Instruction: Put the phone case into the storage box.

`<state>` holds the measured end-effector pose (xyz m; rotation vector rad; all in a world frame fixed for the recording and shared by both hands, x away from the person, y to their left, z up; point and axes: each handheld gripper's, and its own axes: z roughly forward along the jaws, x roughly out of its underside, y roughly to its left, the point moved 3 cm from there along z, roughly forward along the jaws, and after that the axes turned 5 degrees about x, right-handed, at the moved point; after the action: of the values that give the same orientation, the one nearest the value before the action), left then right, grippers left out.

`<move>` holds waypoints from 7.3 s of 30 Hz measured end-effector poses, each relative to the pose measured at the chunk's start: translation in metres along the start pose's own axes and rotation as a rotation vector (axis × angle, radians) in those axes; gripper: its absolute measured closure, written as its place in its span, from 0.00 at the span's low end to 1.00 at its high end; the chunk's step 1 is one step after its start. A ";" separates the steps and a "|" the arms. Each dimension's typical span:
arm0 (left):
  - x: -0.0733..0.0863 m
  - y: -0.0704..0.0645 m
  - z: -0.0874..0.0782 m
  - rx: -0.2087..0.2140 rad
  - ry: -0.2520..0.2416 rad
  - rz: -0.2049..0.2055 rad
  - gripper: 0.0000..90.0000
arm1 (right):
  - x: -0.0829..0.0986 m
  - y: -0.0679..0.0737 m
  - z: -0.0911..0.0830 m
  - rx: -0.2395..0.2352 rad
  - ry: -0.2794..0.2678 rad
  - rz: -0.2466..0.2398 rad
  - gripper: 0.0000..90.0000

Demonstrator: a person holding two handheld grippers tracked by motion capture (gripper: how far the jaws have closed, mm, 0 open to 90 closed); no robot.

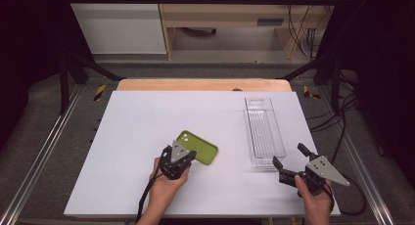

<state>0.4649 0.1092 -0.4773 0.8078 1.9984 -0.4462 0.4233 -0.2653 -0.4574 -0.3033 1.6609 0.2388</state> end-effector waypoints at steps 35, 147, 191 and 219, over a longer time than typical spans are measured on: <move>0.065 0.107 -0.126 -0.271 -0.379 -0.187 0.05 | -0.068 0.052 0.012 -0.074 0.107 -0.167 0.03; 0.065 0.094 -0.113 -0.202 -0.335 -0.143 0.05 | 0.020 0.176 0.183 -0.452 0.721 -0.321 0.18; -0.010 0.035 -0.073 -0.010 -0.302 -0.004 0.01 | -0.006 0.158 0.100 -0.301 0.238 -0.221 0.19; -0.064 0.027 -0.041 0.117 -0.287 -0.082 0.02 | -0.010 0.153 0.090 -0.275 0.147 -0.196 0.19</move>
<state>0.4829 0.1296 -0.4016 0.6912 1.7547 -0.6920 0.4574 -0.0903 -0.4609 -0.7016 1.7299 0.3026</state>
